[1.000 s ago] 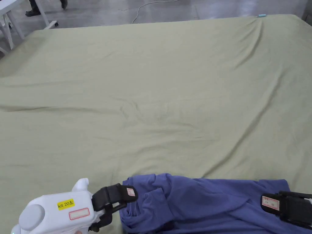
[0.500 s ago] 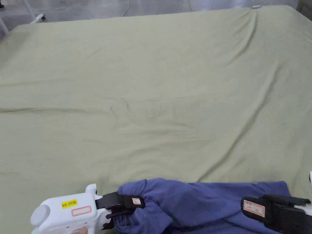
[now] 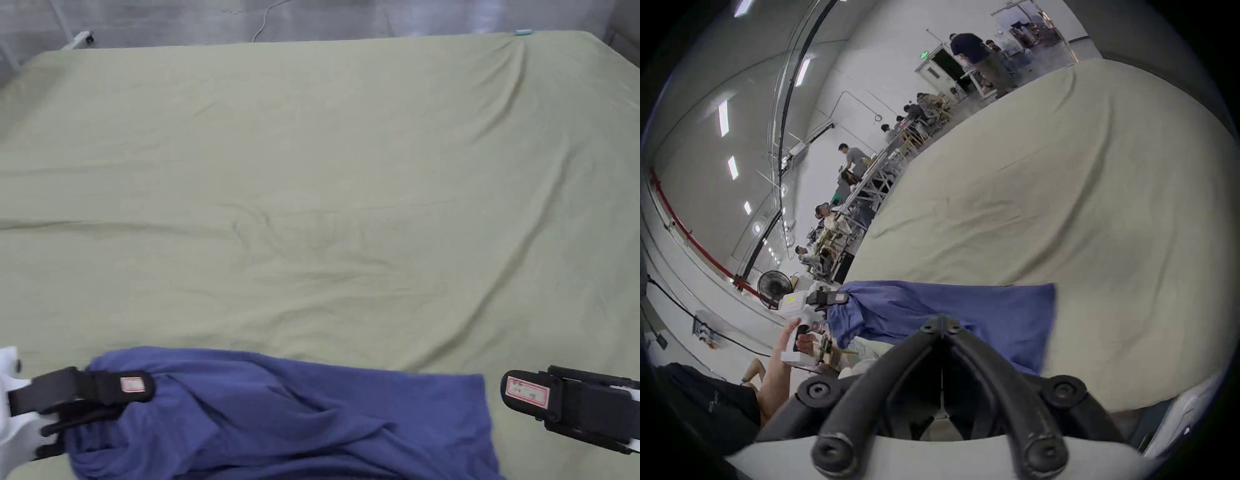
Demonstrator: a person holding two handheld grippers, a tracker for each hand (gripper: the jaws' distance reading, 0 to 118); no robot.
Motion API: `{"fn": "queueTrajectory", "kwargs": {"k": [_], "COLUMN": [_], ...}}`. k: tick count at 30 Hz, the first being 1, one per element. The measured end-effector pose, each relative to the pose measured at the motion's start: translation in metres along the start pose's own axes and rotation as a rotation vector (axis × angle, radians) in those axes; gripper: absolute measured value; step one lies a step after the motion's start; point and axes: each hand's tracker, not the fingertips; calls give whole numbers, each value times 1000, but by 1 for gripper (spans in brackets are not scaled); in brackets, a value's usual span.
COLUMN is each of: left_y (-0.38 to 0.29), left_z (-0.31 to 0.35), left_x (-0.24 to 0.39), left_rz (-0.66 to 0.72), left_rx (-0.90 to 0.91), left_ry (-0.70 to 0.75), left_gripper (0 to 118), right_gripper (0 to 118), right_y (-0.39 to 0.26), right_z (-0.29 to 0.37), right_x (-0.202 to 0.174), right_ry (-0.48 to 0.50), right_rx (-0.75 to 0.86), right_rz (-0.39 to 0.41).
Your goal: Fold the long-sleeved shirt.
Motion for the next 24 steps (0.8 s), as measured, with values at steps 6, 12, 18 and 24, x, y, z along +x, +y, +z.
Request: {"fn": "queueTrajectory", "kwargs": {"k": [6, 12, 18, 24], "left_y": [-16, -63, -96, -121], "left_z": [-6, -117, -276, -294], "left_x": [38, 110, 102, 134], "left_rz": [-147, -293, -329, -491], "left_rx": [83, 22, -162, -175], "left_ry": [396, 330, 492, 417], "left_gripper": [9, 9, 13, 110], "right_gripper": [0, 0, 0, 0], "right_y": [-6, -9, -12, -20], "right_z": [-12, -15, -9, -1], "right_x": [-21, -46, -48, -35], "right_ry": [-155, -212, -243, -277], "right_rx": [-59, -85, -101, -127], "right_rz": [102, 209, 237, 212]}}
